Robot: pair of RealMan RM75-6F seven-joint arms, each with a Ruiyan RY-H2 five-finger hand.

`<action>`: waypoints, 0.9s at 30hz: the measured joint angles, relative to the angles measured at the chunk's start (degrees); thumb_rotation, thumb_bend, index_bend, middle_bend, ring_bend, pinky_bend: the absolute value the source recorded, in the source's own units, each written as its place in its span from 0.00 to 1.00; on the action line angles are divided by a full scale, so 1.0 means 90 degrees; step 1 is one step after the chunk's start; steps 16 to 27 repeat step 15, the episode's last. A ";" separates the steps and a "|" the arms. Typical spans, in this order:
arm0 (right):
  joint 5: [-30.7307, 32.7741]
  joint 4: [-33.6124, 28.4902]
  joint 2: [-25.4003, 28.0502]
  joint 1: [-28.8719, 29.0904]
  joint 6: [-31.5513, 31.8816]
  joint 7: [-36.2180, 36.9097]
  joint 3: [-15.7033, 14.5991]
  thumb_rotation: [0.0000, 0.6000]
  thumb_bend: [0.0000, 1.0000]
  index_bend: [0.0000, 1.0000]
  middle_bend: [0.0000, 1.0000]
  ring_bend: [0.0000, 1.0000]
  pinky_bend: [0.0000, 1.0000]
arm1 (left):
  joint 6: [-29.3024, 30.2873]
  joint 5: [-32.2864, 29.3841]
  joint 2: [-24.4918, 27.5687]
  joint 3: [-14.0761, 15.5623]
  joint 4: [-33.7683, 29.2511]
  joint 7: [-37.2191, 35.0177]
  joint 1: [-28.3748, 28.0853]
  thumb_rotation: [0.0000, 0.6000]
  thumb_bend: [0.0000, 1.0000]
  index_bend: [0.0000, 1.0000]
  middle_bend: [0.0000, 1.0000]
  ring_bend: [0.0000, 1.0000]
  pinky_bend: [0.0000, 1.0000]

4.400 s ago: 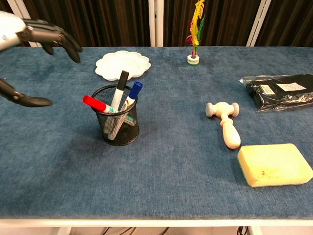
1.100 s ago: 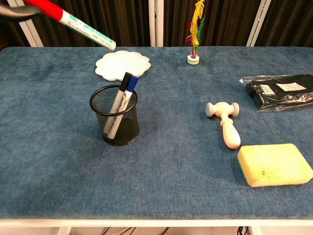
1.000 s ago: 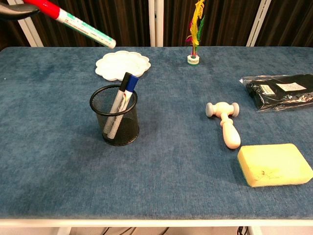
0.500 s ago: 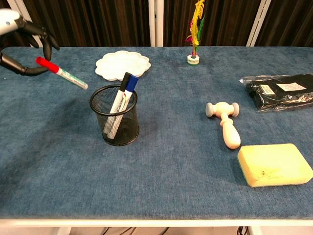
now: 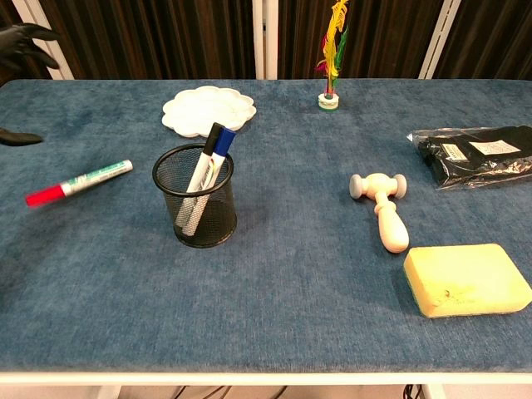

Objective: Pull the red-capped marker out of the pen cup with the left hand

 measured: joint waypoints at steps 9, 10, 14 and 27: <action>-0.0023 0.0144 -0.0088 -0.0011 -0.0015 0.0113 -0.0043 1.00 0.15 0.00 0.00 0.00 0.00 | 0.1000 0.0263 0.0659 0.0520 -0.0289 0.0816 0.0956 1.00 0.16 0.05 0.12 0.02 0.12; -0.0024 0.0177 -0.0119 -0.0012 -0.0025 0.0131 -0.0052 1.00 0.15 0.00 0.00 0.00 0.00 | 0.1143 0.0288 0.0706 0.0615 -0.0274 0.0990 0.1115 1.00 0.16 0.05 0.12 0.02 0.12; 0.0013 0.0239 -0.0196 0.0001 -0.0087 0.0147 -0.0060 1.00 0.15 0.00 0.00 0.00 0.00 | 0.1416 0.0300 0.0832 0.0806 -0.0240 0.1218 0.1527 1.00 0.16 0.05 0.11 0.01 0.11; 0.0019 0.0243 -0.0209 0.0006 -0.0093 0.0138 -0.0056 1.00 0.15 0.00 0.00 0.00 0.00 | 0.1478 0.0303 0.0864 0.0832 -0.0230 0.1175 0.1604 1.00 0.17 0.05 0.11 0.01 0.11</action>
